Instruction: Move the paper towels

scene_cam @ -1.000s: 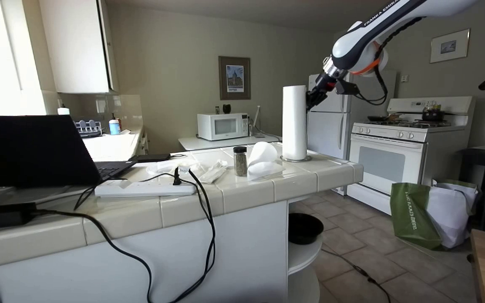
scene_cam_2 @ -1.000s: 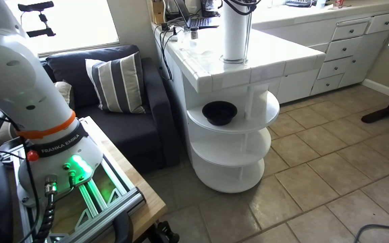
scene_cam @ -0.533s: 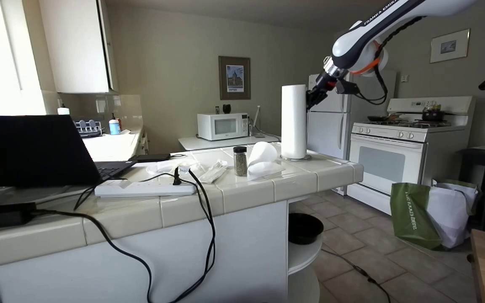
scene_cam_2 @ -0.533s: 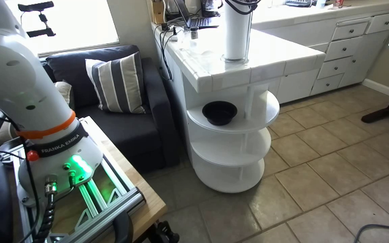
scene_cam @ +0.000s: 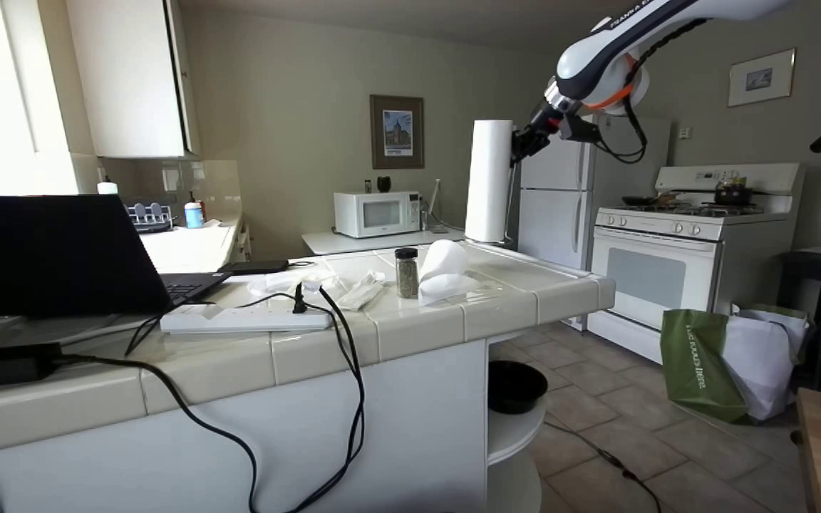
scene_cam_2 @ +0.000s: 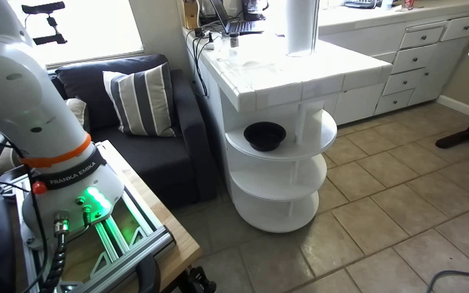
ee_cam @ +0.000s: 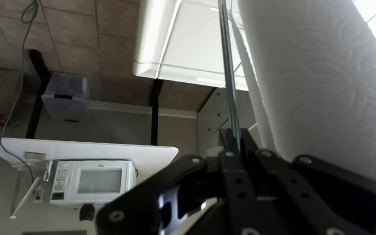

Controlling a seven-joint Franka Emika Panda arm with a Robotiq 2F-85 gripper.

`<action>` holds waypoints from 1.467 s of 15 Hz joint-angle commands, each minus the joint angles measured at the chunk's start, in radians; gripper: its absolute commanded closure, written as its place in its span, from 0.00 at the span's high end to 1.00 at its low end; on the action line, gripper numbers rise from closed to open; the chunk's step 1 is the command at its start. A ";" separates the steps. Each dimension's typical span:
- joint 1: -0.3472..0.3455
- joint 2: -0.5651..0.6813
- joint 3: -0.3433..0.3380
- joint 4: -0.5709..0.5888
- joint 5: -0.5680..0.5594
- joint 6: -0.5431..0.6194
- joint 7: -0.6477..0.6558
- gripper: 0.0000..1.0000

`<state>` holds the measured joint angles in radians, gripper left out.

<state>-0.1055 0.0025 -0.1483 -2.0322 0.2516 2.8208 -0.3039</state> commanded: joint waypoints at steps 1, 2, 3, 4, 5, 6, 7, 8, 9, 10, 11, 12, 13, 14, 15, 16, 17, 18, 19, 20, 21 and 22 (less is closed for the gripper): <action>-0.017 0.108 0.000 0.158 -0.051 -0.031 0.131 0.02; -0.021 0.140 -0.005 0.199 -0.083 -0.040 0.177 0.02; -0.024 0.177 -0.006 0.249 -0.094 -0.056 0.210 0.02; -0.027 0.208 -0.013 0.289 -0.127 -0.067 0.257 0.02; -0.030 0.237 -0.014 0.333 -0.133 -0.089 0.283 0.02; -0.030 0.269 -0.021 0.378 -0.154 -0.111 0.325 0.02; -0.030 0.302 -0.026 0.426 -0.167 -0.134 0.355 0.02; -0.026 0.329 -0.034 0.466 -0.182 -0.154 0.391 0.02; -0.024 0.355 -0.040 0.503 -0.192 -0.176 0.418 0.02; -0.022 0.380 -0.044 0.536 -0.203 -0.193 0.443 0.02; -0.019 0.402 -0.051 0.568 -0.216 -0.210 0.469 0.02; -0.016 0.425 -0.059 0.600 -0.231 -0.225 0.493 0.02; -0.014 0.444 -0.065 0.626 -0.245 -0.239 0.511 0.02; -0.013 0.462 -0.069 0.649 -0.255 -0.253 0.526 0.02; -0.010 0.479 -0.075 0.671 -0.269 -0.263 0.541 0.02; -0.012 0.494 -0.075 0.690 -0.273 -0.276 0.548 0.02; -0.011 0.512 -0.079 0.708 -0.283 -0.284 0.558 0.02; -0.009 0.526 -0.082 0.721 -0.290 -0.287 0.566 0.02; -0.010 0.541 -0.083 0.737 -0.293 -0.294 0.571 0.02; -0.010 0.553 -0.082 0.750 -0.295 -0.297 0.576 0.02; -0.009 0.564 -0.083 0.761 -0.299 -0.302 0.580 0.02; -0.009 0.575 -0.084 0.774 -0.301 -0.306 0.584 0.02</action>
<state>-0.1244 0.5284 -0.2158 -1.3379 -0.0186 2.5505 0.2296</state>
